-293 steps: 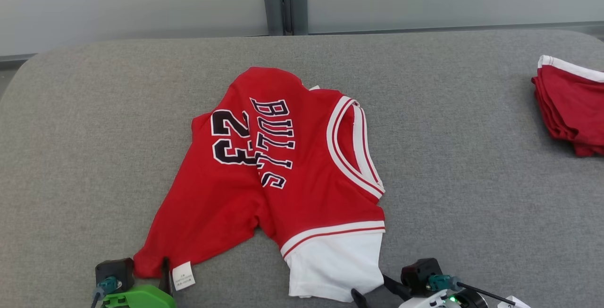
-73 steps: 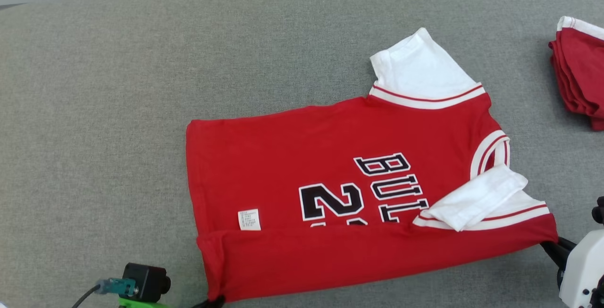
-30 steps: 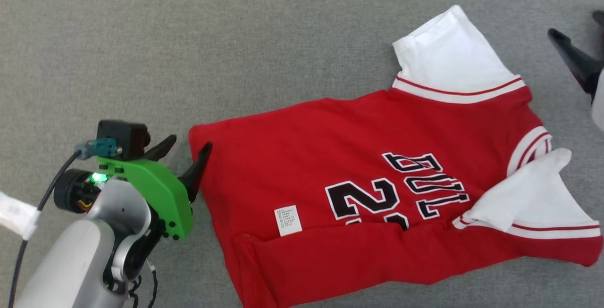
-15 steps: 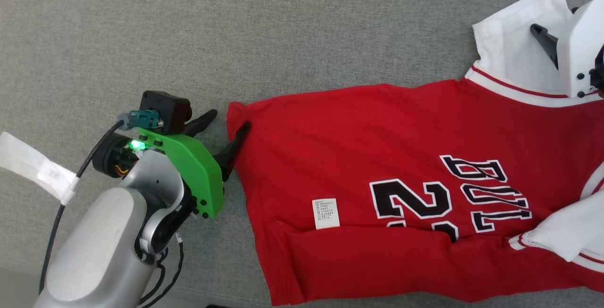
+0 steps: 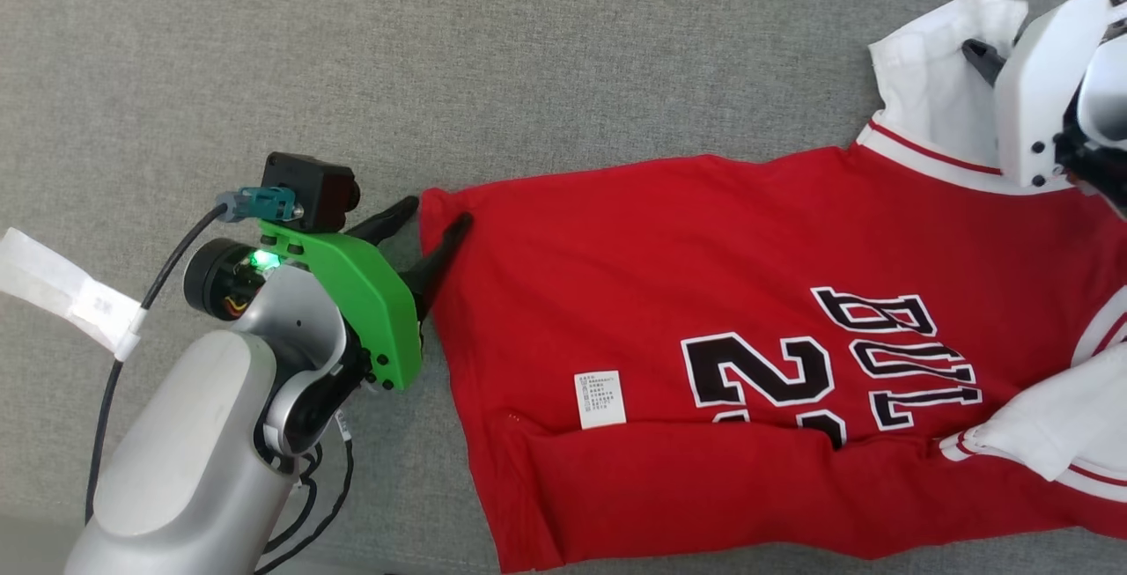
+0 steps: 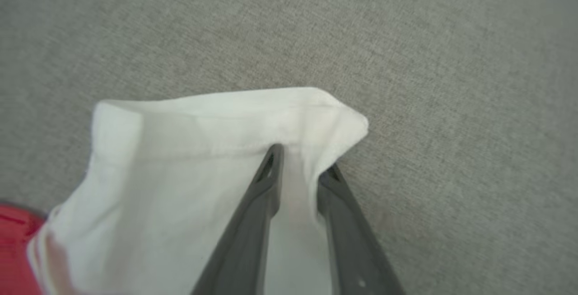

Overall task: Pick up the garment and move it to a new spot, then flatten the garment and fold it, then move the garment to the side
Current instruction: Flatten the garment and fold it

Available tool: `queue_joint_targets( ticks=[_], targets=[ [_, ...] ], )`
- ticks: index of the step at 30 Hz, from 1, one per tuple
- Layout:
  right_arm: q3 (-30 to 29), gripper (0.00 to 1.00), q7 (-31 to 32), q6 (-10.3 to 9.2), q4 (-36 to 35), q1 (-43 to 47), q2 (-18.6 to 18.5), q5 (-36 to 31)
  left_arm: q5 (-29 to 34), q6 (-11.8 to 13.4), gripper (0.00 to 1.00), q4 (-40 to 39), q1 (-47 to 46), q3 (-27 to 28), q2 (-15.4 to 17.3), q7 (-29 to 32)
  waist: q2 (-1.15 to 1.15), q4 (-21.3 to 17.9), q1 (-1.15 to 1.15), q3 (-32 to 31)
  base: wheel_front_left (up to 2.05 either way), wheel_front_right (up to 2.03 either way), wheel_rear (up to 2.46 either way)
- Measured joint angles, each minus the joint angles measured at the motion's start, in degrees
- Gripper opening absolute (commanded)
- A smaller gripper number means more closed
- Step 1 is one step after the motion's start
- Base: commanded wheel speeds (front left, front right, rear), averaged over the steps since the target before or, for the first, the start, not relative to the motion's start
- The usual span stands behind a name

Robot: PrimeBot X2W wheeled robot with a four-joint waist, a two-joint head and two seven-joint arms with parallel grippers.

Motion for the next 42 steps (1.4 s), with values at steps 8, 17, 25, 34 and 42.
queue_joint_targets(
  ticks=[8,17,25,34,42],
  targets=[
    [2.9,0.0,-11.1,0.07,2.4,-4.7,-2.2,-0.1,0.5,0.4,0.0,3.5,-2.5,1.4,-0.9,-3.2,0.0,-1.2,0.0,-1.1,0.0,0.0,0.0],
    [3.1,0.0,-18.0,0.07,3.2,-7.1,-3.7,1.4,1.5,1.5,0.0,4.9,-5.4,3.2,-1.1,-7.7,0.0,-3.6,0.0,-2.8,0.0,0.0,0.0],
    [-0.4,0.0,-27.1,0.08,-3.9,5.4,-6.4,4.6,0.0,3.0,0.0,-4.3,2.7,4.9,0.1,-11.0,0.0,-5.3,0.0,-5.5,0.0,0.0,0.0],
    [-11.5,0.0,-30.7,0.05,-16.2,30.7,-4.3,5.9,-1.8,9.6,0.0,-17.9,19.0,6.6,0.7,-13.7,0.0,-6.8,0.0,-11.8,0.0,0.0,0.0],
    [-15.4,0.0,-29.8,0.05,-19.7,44.0,2.6,2.7,-3.3,12.2,0.0,-16.3,29.1,5.8,-1.3,-16.4,0.0,-8.6,0.0,-16.3,0.0,0.0,0.0]
  ],
)
